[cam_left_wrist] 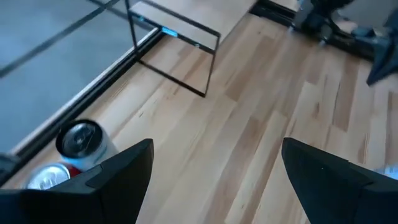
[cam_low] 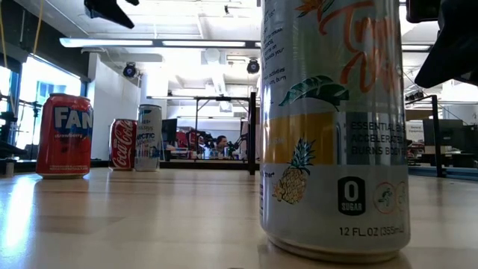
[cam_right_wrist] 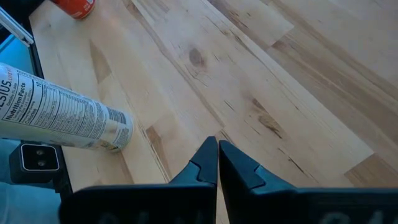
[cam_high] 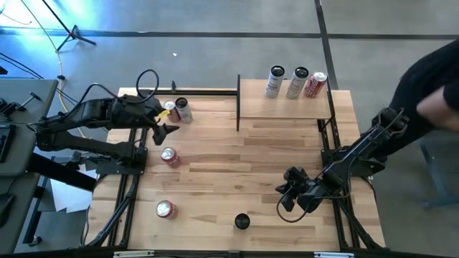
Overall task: Place canned beverage on shelf
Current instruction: Move the red soda to the center of the table
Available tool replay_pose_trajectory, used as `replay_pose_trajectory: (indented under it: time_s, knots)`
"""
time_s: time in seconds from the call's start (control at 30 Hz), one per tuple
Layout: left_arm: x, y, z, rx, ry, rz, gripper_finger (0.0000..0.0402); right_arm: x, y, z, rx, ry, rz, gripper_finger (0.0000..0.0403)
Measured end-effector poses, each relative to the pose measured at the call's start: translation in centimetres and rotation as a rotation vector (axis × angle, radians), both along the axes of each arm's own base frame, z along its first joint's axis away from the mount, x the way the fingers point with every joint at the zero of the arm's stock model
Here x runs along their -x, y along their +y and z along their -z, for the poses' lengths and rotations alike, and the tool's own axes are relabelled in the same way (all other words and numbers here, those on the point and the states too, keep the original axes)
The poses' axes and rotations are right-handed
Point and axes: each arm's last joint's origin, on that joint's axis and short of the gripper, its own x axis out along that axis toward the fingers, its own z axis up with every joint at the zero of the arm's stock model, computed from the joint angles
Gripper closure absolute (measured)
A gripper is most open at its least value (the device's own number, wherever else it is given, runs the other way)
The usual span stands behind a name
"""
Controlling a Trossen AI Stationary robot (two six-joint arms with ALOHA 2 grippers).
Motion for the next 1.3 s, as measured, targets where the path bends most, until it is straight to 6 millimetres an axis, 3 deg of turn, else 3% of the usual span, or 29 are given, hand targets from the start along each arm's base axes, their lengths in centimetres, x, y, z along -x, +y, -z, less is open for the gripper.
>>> replay_pose_trajectory:
  time_s: [0.7,1.3]
  knots:
    - [1.2,0.0,0.8,0.133,0.039,-0.162,0.0066,0.0,0.0,0.0,0.000,0.000,0.000,0.0402]
    - [0.5,-0.3,0.9,0.308,0.000,-0.148,0.0066,0.0,0.0,0.0,-0.001,-0.001,0.000,0.0402]
